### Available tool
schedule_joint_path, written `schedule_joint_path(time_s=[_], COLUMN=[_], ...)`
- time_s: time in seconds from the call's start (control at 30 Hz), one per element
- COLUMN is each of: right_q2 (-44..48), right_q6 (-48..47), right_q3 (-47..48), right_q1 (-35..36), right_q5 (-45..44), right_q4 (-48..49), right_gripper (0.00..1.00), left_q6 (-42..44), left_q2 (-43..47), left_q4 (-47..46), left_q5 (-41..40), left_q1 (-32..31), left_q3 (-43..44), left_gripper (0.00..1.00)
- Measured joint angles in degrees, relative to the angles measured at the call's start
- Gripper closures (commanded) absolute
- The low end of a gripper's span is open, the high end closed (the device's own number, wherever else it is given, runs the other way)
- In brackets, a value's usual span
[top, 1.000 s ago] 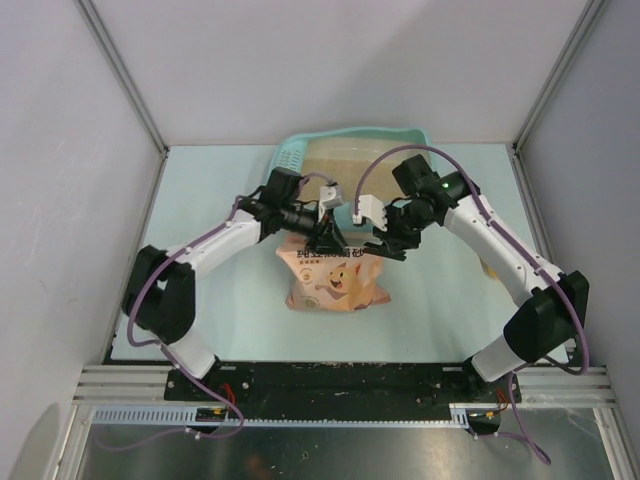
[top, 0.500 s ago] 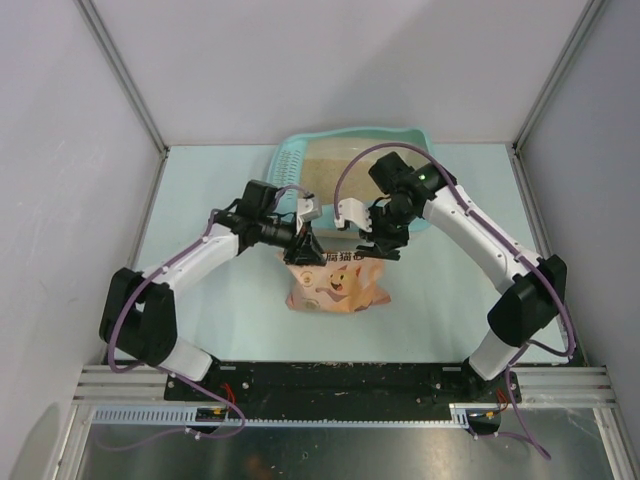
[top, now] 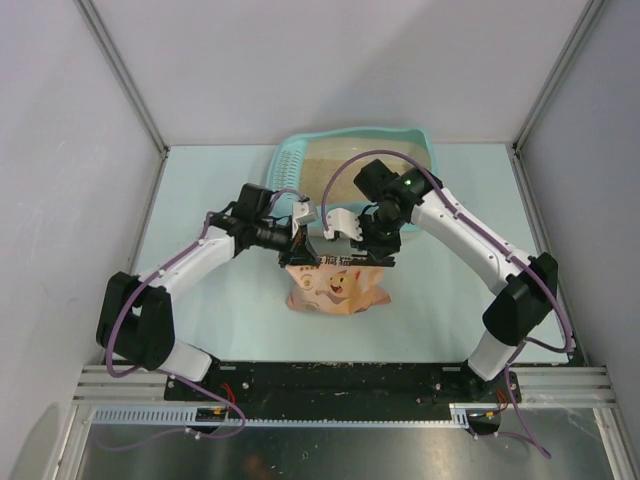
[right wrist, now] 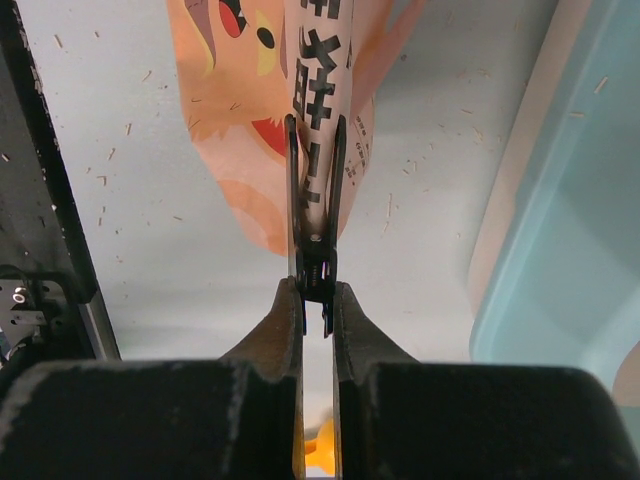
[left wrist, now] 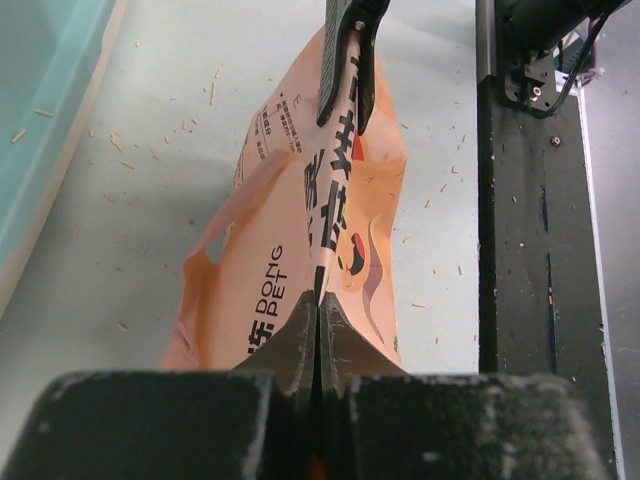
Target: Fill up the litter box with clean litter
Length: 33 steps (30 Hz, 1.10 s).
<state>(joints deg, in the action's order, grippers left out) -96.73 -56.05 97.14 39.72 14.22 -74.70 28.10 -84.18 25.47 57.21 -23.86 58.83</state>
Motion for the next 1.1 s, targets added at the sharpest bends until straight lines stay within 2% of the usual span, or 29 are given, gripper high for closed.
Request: schedule_joint_path(time_s=[0.63, 1.1], right_q2=[-1.4, -4.0], right_q6=[0.9, 0.5], right_q3=[4.9, 6.1], right_q1=[3.7, 5.2], right_q5=[-4.9, -2.9], right_q4=[-2.3, -2.3], right_gripper=[1.00, 1.00], left_q6=[0.0, -0.2], left_q2=[0.9, 0.9], left_q4=[1.0, 1.5], left_q5=[-0.1, -0.1], left_q1=[0.3, 0.3], left_q3=[0.0, 0.0], left_gripper=[1.00, 1.00])
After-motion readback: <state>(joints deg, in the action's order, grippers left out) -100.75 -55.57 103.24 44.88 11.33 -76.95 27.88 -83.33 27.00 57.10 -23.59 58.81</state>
